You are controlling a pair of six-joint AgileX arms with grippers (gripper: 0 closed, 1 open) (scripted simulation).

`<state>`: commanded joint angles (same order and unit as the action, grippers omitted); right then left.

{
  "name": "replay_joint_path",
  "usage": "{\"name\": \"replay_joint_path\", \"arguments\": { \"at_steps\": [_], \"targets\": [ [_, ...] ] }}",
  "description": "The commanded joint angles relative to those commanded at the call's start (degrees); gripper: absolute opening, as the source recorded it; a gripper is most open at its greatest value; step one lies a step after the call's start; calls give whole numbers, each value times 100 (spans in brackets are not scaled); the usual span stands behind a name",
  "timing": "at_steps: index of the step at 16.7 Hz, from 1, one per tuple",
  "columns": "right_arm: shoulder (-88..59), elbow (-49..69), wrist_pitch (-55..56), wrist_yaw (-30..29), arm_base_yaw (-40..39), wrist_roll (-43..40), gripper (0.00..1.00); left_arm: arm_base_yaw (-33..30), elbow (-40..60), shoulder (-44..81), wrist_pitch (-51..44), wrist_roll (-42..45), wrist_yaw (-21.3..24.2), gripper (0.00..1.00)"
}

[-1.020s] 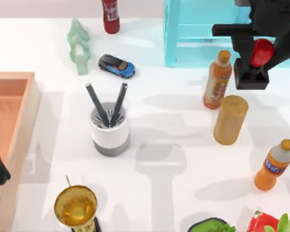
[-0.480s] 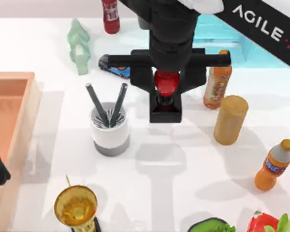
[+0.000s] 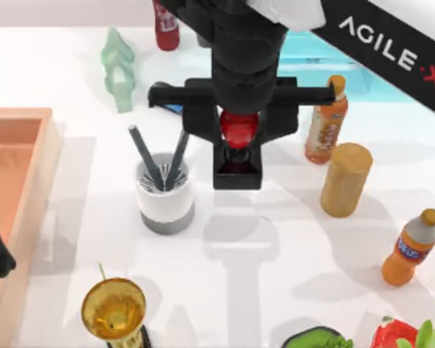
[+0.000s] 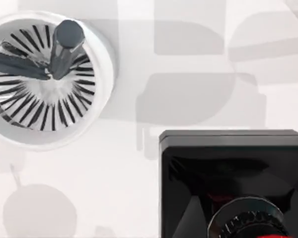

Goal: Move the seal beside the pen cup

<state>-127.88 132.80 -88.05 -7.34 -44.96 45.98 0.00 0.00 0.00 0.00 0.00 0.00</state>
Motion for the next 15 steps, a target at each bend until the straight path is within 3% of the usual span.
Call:
{"name": "replay_joint_path", "arguments": {
  "at_steps": [8,15],
  "targets": [
    [86,-462,373,-13,-11,-15,0,0,0,0,0,0,0,100],
    [86,-462,373,-13,-11,-15,53,0,0,0,0,0,0,100]
  ]
}}
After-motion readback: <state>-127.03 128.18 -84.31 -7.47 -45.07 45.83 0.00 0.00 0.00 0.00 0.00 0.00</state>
